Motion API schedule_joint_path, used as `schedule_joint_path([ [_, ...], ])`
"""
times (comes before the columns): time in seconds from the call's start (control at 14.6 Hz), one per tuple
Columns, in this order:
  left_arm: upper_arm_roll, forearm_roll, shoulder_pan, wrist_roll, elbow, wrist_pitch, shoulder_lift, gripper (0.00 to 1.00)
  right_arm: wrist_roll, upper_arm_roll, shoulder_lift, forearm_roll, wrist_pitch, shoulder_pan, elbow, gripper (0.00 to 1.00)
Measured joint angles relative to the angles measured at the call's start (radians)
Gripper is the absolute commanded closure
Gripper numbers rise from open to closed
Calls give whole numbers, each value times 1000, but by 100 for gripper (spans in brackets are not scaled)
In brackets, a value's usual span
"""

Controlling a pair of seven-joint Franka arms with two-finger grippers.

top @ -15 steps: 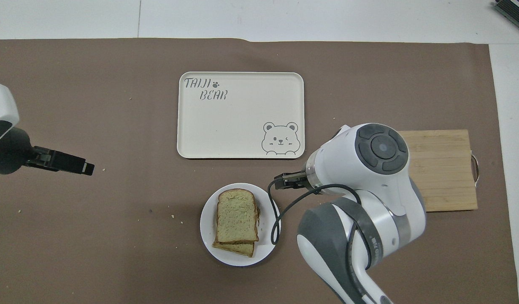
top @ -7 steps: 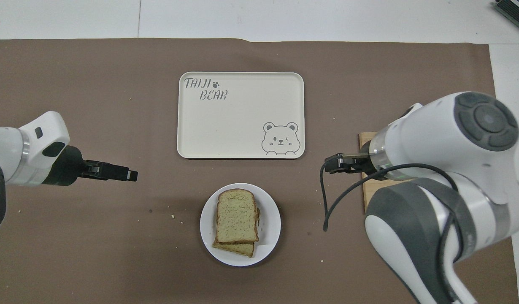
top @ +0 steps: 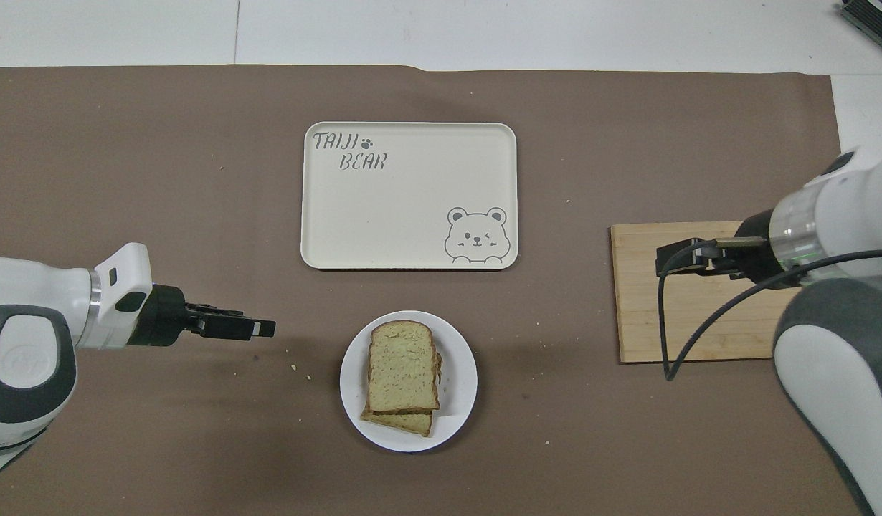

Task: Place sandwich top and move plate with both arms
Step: 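Open and withdraw the right gripper while the left gripper reaches in, then push the left gripper against the plate rim nearest the robot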

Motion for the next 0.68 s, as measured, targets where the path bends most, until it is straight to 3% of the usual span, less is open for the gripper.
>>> schedule_joint_path([
  [0.27,4,-203,1,180,-117,48,0,3,-12,-4,0,-24,-32,-59,42,0],
  [0.41,4,-281,1,260,-162,58,3,19,-12,-4,-1,-56,-85,-61,90,0],
  [0.68,-1,-361,-2,316,-186,62,27,24,-12,5,-3,-85,-151,-60,171,0],
])
